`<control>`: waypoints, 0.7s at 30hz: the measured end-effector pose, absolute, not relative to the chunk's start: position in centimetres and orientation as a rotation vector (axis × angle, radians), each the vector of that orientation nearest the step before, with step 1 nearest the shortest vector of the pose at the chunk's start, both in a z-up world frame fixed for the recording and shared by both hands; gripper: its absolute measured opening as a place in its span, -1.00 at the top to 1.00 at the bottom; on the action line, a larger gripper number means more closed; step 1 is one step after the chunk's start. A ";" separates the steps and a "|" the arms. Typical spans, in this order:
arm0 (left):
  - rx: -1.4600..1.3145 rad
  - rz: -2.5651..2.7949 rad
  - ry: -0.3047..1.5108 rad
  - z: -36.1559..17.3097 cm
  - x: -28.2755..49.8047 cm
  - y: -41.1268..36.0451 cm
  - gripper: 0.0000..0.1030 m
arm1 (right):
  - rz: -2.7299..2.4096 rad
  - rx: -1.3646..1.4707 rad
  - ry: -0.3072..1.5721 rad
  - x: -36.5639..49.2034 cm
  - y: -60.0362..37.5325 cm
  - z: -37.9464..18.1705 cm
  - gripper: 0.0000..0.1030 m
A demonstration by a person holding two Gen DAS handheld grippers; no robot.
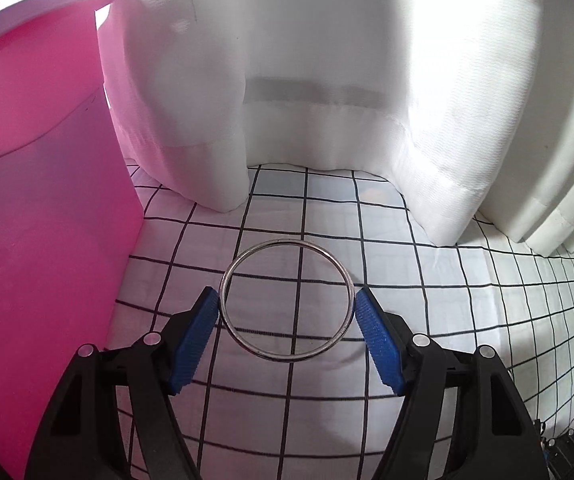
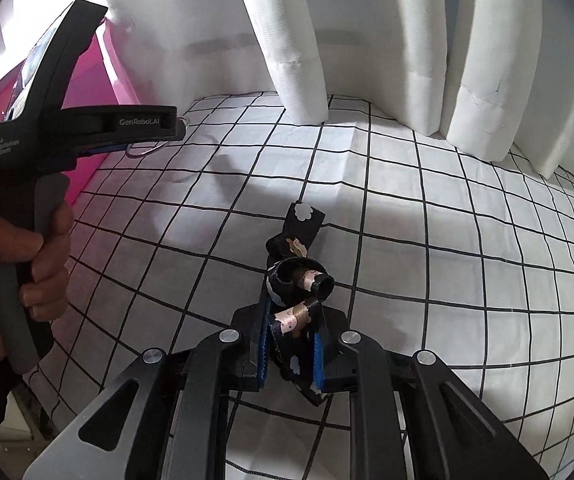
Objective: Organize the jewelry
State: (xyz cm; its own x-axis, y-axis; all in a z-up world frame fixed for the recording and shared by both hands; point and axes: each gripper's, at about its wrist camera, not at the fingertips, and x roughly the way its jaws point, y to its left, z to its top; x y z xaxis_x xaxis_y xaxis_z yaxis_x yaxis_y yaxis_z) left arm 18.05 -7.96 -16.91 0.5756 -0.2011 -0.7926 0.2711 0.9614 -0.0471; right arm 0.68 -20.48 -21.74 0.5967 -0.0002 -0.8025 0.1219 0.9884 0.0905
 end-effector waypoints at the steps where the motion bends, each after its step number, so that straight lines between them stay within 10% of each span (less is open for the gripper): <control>1: 0.079 -0.281 0.919 -16.7 17.6 -8.0 -0.33 | -0.072 0.144 0.927 0.5 -20.6 -21.6 0.69; 21: 0.056 -0.313 0.875 -9.9 9.2 -6.8 -0.33 | -0.048 0.132 0.843 -4.3 -22.6 -14.0 0.69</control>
